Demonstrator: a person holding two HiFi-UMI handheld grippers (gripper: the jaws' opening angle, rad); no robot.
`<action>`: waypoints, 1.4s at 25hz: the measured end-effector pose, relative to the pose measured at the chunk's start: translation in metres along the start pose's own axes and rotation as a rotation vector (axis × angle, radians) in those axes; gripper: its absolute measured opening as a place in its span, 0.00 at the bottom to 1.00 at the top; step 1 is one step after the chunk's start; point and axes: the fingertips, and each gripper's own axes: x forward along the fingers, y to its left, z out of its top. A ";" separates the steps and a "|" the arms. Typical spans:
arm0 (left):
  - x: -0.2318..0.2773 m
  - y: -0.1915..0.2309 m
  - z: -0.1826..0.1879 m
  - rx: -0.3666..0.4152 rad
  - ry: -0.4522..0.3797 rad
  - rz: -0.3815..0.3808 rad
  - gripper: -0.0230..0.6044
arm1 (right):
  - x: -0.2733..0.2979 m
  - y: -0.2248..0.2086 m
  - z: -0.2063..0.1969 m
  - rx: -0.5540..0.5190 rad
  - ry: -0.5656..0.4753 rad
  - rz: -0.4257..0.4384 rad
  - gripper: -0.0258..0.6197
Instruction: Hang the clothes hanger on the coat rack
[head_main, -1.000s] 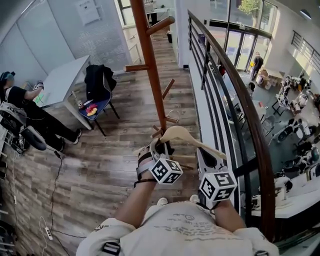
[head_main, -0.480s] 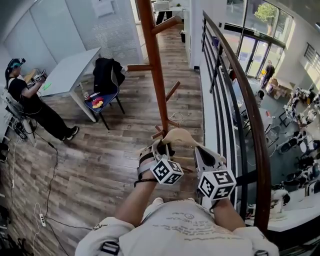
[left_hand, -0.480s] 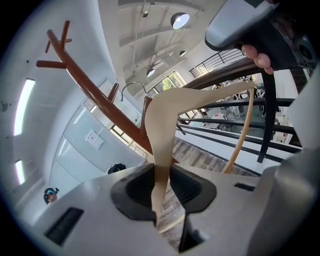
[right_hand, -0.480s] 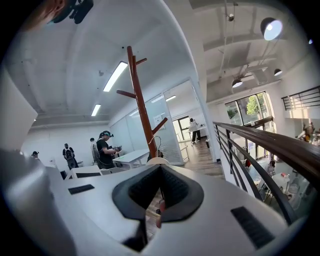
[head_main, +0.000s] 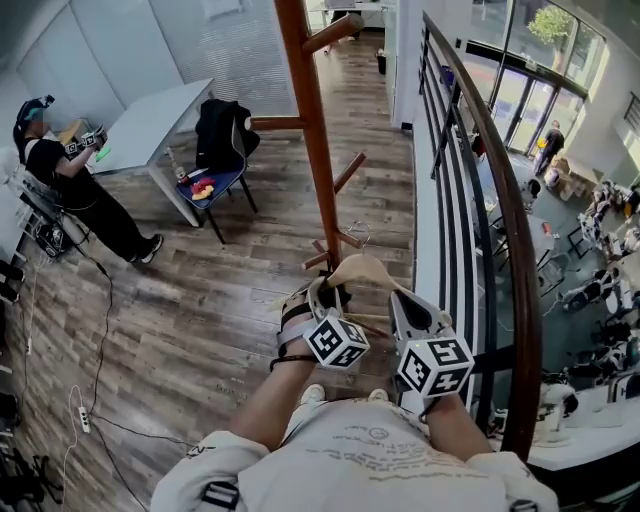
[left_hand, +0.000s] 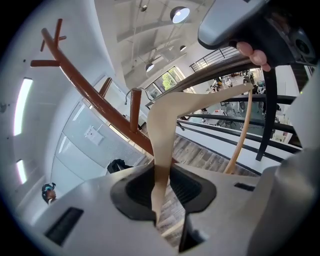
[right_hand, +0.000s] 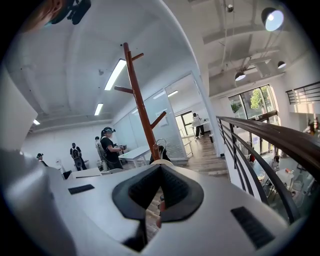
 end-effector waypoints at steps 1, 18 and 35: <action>0.000 -0.001 -0.001 -0.001 0.006 0.003 0.19 | -0.001 -0.001 -0.001 0.003 0.003 0.003 0.04; 0.012 -0.005 -0.037 -0.063 0.119 0.051 0.19 | -0.001 0.000 -0.006 -0.016 0.042 0.057 0.04; 0.040 0.006 -0.059 -0.147 0.140 0.069 0.20 | 0.008 0.000 -0.015 -0.068 0.077 0.062 0.04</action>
